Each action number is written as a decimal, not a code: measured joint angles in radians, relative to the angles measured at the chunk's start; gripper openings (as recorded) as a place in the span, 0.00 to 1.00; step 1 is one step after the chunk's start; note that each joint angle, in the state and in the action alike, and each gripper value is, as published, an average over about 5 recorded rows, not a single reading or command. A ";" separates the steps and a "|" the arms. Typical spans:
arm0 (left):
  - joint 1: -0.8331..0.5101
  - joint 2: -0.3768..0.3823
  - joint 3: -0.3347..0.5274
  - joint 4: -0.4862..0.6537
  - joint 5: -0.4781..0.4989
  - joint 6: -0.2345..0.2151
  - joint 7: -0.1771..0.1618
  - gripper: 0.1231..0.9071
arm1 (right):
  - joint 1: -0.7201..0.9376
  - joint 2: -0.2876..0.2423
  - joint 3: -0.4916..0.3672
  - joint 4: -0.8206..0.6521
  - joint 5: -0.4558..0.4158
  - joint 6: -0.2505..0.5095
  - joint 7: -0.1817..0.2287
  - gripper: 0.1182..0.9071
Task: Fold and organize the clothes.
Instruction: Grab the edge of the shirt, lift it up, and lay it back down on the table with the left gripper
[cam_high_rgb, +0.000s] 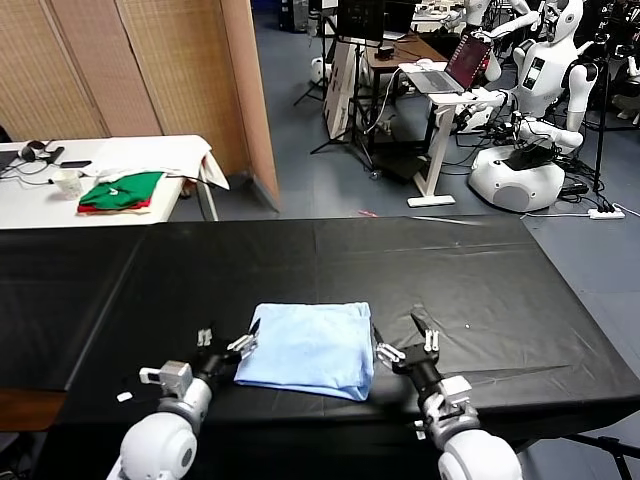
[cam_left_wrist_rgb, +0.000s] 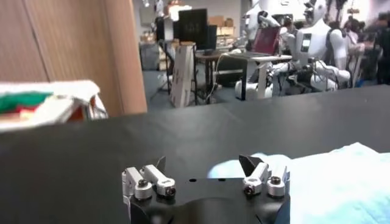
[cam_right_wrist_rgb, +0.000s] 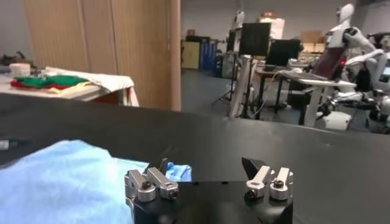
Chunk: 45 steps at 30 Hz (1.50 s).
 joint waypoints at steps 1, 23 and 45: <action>0.001 -0.005 -0.003 0.004 -0.024 -0.002 0.005 1.00 | -0.003 0.001 0.003 0.004 0.001 0.000 0.000 1.00; 0.028 -0.069 -0.040 0.024 -0.295 0.019 0.018 0.96 | -0.005 0.012 0.010 0.010 0.000 -0.002 -0.002 1.00; 0.041 -0.049 -0.041 -0.005 -0.225 -0.003 -0.002 0.07 | 0.002 0.024 0.014 0.002 -0.014 0.001 -0.003 1.00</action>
